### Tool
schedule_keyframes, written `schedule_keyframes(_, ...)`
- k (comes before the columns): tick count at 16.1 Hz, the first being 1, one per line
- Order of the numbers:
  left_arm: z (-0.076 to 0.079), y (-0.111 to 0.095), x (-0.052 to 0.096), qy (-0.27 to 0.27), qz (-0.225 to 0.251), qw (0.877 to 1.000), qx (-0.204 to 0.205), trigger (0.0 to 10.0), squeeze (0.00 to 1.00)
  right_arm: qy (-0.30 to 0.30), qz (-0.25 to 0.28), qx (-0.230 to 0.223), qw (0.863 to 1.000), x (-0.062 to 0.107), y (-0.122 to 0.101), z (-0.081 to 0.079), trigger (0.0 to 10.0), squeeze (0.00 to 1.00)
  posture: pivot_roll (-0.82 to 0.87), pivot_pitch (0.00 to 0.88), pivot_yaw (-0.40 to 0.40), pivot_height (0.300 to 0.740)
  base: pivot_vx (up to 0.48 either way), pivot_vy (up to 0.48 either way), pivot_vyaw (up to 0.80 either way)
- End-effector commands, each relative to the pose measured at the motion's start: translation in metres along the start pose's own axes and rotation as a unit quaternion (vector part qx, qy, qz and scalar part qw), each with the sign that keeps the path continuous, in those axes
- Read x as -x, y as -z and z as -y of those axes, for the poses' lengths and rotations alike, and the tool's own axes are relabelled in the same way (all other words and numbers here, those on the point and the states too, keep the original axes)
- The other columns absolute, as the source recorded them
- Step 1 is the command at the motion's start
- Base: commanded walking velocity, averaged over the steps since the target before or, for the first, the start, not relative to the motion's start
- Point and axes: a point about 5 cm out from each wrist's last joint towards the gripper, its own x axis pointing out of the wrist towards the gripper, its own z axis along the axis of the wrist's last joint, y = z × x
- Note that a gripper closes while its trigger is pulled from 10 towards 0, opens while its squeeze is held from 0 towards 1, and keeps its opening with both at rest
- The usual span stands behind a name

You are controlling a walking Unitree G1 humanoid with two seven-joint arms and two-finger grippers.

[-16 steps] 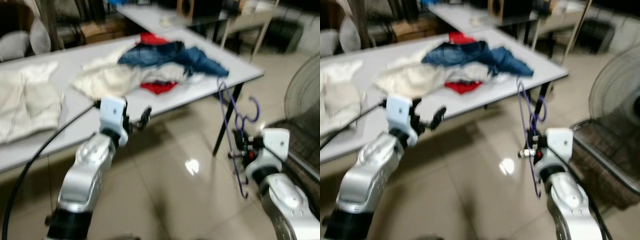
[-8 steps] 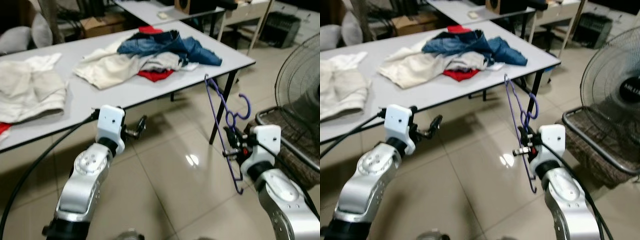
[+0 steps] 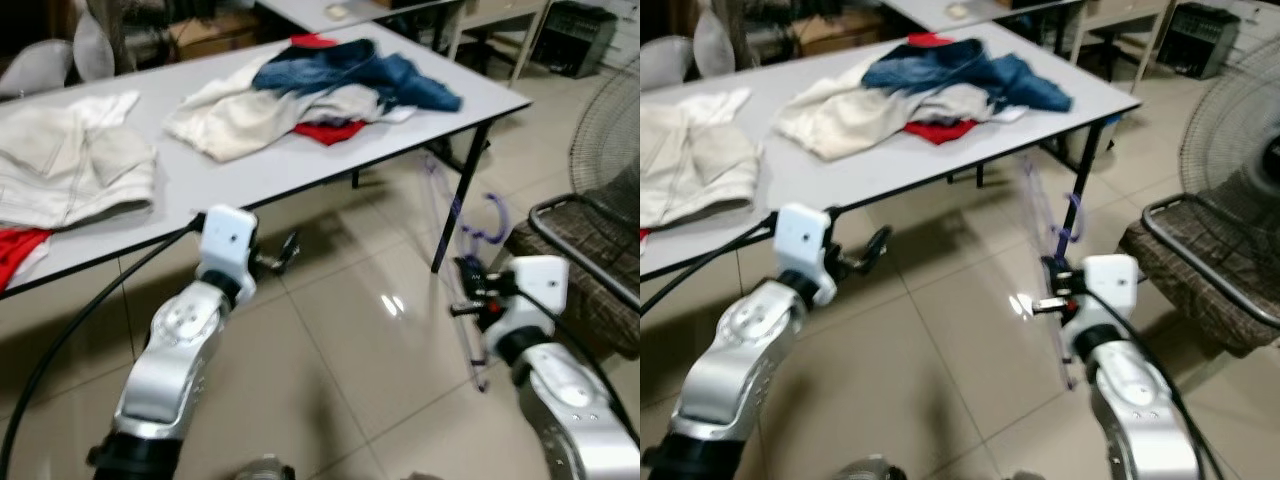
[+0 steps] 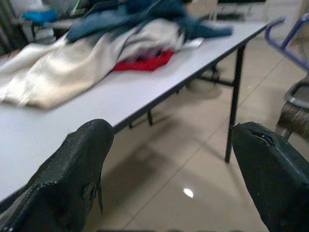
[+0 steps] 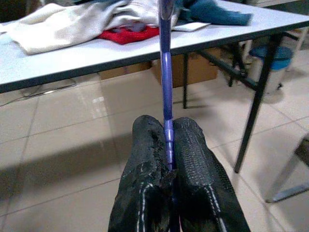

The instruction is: Hang hanger

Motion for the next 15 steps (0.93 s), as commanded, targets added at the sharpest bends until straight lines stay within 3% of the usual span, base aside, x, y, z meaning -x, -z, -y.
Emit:
schedule_keyframes(1, 0.0008, -0.0026, -0.001, 0.0, 0.003, 1.0, -0.005, 10.0, 0.0, 0.007, 0.009, 0.007, 1.0, 0.0005, -0.0045, 0.0034, 10.0, 0.0, 0.02, 0.059, 0.048, 0.74, 0.0, 0.36, 0.0)
schedule_keyframes(9, 0.0017, -0.0019, -0.0005, 0.0, 0.001, 1.0, -0.001, 10.0, 0.0, 0.007, 0.011, 0.011, 1.0, -0.0001, -0.0041, 0.0045, 10.0, 0.0, 0.02, 0.056, 0.047, 0.74, 0.0, 0.368, 0.0)
schedule_keyframes(11, 0.0021, -0.002, -0.0006, 0.001, 0.001, 1.0, -0.001, 10.0, 0.0, -0.004, 0.012, 0.032, 0.999, -0.0016, -0.0056, 0.0026, 10.0, 0.0, 0.02, 0.054, 0.046, 0.74, 0.0, 0.461, 0.0)
schedule_keyframes(15, 0.0024, -0.0021, -0.0006, 0.001, 0.002, 1.0, -0.001, 10.0, 0.0, -0.014, 0.012, 0.04, 0.999, -0.0028, -0.0061, -0.0006, 10.0, 0.0, 0.02, 0.052, 0.047, 0.74, 0.0, 0.465, 0.8)
